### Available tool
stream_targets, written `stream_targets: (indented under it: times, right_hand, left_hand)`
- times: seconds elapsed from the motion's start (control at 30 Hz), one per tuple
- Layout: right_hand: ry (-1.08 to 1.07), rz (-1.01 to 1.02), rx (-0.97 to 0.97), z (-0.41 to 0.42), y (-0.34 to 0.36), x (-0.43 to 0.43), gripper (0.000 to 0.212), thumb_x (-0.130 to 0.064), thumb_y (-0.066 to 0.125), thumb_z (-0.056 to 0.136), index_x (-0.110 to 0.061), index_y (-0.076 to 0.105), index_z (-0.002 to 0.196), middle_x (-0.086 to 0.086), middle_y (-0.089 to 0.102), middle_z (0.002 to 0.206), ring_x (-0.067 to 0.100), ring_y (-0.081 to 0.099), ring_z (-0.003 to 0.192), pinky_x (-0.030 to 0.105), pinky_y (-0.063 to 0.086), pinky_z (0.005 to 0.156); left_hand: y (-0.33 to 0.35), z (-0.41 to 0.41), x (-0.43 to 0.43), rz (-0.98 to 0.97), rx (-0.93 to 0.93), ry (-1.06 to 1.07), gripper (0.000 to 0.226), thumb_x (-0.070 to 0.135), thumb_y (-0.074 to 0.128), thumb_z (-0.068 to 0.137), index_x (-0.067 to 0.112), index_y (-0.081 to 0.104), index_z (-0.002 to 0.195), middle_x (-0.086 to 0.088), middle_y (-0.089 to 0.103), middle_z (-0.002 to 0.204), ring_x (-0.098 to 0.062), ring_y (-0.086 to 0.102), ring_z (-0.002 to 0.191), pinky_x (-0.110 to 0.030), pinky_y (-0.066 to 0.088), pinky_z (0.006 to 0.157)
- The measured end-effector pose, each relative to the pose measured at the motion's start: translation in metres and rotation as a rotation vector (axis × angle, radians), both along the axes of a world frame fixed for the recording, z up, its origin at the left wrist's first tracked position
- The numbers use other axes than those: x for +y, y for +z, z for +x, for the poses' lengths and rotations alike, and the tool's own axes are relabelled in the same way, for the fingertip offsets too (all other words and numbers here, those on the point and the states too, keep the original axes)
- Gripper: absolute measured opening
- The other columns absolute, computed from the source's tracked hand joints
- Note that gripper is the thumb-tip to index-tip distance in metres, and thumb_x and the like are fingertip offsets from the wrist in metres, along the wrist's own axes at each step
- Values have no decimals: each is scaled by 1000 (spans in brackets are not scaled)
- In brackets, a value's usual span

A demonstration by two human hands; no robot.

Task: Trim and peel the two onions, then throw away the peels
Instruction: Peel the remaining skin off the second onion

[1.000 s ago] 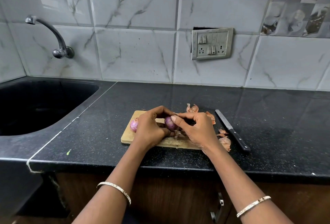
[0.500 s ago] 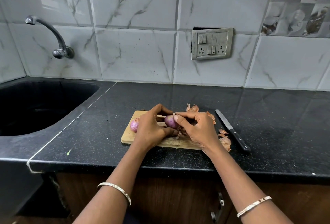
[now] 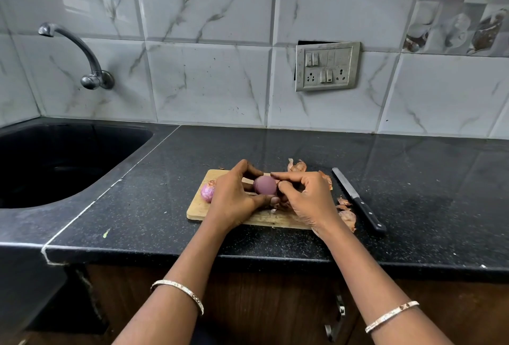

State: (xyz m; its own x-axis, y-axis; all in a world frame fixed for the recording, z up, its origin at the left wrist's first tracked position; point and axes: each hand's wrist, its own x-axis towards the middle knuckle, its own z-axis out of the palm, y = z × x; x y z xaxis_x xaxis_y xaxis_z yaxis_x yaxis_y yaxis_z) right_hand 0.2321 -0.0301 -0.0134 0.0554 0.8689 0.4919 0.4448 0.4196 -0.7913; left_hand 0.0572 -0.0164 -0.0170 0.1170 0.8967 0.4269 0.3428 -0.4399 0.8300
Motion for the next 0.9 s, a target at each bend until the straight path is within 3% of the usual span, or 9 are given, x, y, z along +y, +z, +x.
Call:
stream_targets:
  times: [0.13,0.2,0.47,0.63,0.9]
  right_hand:
    - [24,23,23,0,2,-2,19,-22,79,85,-18,81,103,-8,79,93,-3,71,86,10,51,76]
    - [30,25,21,0,2,-2,20,-22,80,84,-17,81,104,-8,78,93,-5,71,87,8,49,75]
    - [12,0,20,2,-1,0,23,-7,68,88,-19,80,104,-8,78,96,0,71,93,21,55,83]
    - [38,-1,64,1,0,-1,18,-24,78,87,-18,81,104,-6,79,93,3,73,91,28,59,85]
    - [0,-7,29,1,-1,1,21,-10,69,90,-19,81,104,-8,79,97,2,71,95,33,59,91]
  left_hand:
    - [0,1,-1,6,-19,4,54,21,97,61,12,59,99,5,71,101,-11,76,81,-40,64,73]
    - [0,0,-1,8,-17,1,53,22,97,62,13,59,98,5,71,101,-11,76,81,-41,64,73]
    - [-2,0,3,-7,-15,-1,54,24,98,60,15,58,96,5,72,99,-12,76,80,-42,64,73]
    - [-2,1,2,-1,-16,-10,52,22,97,62,15,58,95,4,72,98,-13,76,79,-43,64,72]
    - [0,0,0,29,-32,-42,48,25,94,66,22,59,98,-3,71,96,-16,76,80,-27,63,71]
